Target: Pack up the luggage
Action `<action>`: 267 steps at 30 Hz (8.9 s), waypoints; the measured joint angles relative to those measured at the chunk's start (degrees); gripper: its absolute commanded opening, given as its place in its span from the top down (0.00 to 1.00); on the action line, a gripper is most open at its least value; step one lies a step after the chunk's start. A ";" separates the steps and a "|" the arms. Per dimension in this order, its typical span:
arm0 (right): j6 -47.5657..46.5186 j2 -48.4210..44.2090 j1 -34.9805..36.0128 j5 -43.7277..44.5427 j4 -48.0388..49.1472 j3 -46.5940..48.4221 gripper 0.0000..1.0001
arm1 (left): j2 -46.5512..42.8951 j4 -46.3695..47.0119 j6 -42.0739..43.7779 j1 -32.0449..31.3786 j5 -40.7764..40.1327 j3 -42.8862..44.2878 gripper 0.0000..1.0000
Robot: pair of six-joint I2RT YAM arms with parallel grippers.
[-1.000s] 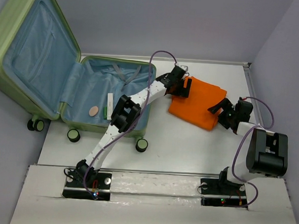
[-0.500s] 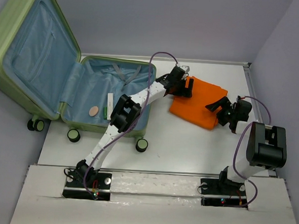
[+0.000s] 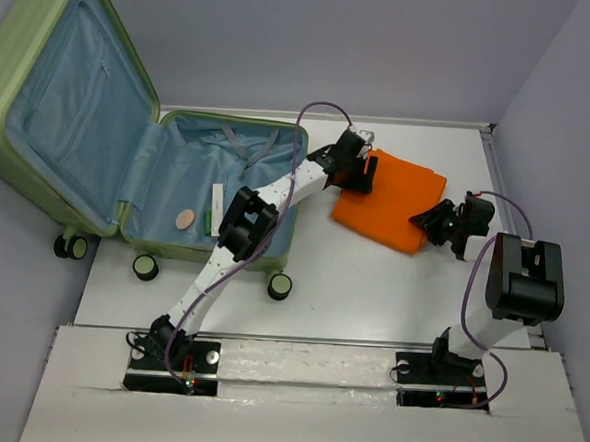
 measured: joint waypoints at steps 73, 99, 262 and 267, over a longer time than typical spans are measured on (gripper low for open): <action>-13.77 10.86 53.46 10.40 -32.85 61.66 0.06 | -122.70 -9.49 4.15 32.94 -61.57 -78.97 0.04; -20.52 3.52 50.58 20.59 -28.65 39.87 0.06 | -93.15 7.21 13.42 49.64 -67.17 -70.34 0.81; 48.85 27.85 40.83 18.16 21.09 44.94 0.68 | -109.90 3.17 -1.95 39.71 -26.49 -83.21 0.01; 51.56 28.04 41.64 19.93 20.33 45.86 0.93 | -110.27 3.23 -1.92 39.71 -26.51 -83.21 0.01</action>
